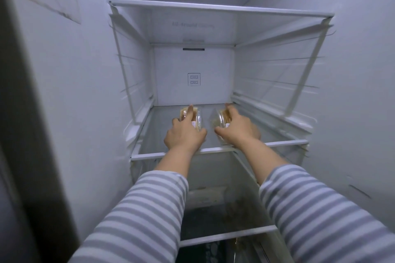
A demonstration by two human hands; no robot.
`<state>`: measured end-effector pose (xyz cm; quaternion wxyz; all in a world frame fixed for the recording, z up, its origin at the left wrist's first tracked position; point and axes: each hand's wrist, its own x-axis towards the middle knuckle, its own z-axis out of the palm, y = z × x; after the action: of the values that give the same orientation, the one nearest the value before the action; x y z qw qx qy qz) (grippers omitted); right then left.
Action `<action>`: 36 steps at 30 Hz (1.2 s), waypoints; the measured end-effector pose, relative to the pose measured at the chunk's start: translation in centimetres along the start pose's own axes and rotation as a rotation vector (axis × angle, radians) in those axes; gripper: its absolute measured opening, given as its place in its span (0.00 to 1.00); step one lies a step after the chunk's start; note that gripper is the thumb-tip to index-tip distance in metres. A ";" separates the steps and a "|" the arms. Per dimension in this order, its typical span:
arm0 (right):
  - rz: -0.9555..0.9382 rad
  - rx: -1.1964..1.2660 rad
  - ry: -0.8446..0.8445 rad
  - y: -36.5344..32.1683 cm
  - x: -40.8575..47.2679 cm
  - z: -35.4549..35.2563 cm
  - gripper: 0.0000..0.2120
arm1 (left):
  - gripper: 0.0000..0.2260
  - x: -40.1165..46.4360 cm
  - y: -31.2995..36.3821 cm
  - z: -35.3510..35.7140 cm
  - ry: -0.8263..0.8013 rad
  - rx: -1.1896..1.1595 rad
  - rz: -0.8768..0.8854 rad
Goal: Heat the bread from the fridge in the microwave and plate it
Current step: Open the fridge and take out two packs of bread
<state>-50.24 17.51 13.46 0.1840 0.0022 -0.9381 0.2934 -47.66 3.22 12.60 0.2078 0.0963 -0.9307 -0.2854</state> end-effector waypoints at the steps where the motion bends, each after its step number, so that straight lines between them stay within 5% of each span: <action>1: -0.005 0.008 0.017 -0.1 -0.2 -0.3 0.38 | 0.34 -0.2 0.0 -0.2 0.014 -0.023 0.001; 15: -0.033 0.125 0.060 2.6 -14.0 -5.2 0.39 | 0.32 -15.4 1.3 -4.5 0.182 -0.121 -0.028; 27: -0.075 0.040 -0.193 7.3 -37.7 -6.0 0.39 | 0.35 -41.0 -4.6 -5.2 0.088 -0.042 -0.198; 36: -0.171 -0.004 -0.367 0.7 -49.8 -2.3 0.37 | 0.32 -53.1 -13.7 -12.4 0.152 0.071 -0.380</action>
<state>-3.13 14.23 -2.40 0.0341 0.1348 -0.9529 0.2696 6.14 1.74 -3.51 0.2161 0.2987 -0.8869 -0.2785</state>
